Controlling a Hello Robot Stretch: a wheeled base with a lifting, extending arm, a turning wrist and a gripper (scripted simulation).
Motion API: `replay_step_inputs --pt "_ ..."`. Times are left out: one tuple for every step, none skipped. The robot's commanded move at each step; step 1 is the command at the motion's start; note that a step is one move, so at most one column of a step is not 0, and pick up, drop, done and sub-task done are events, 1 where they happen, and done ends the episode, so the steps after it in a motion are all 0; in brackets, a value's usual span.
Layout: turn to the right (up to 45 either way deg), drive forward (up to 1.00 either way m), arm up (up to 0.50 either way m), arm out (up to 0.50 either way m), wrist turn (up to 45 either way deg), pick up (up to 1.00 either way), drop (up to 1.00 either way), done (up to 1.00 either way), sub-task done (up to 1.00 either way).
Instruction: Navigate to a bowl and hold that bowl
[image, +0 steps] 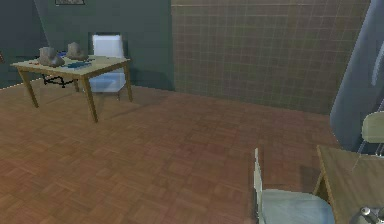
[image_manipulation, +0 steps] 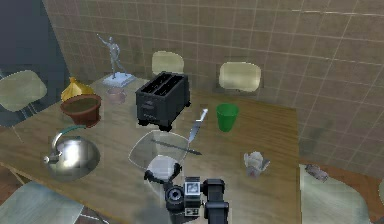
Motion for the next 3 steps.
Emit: replay_step_inputs --pt "0.0 0.0 0.0 0.0 0.0 1.0 0.0 0.0 0.0" --pt "0.0 0.0 0.1 0.0 0.0 0.0 0.0 0.0 0.0" --pt "0.0 0.0 0.0 0.0 0.0 0.0 0.0 1.0 0.0"
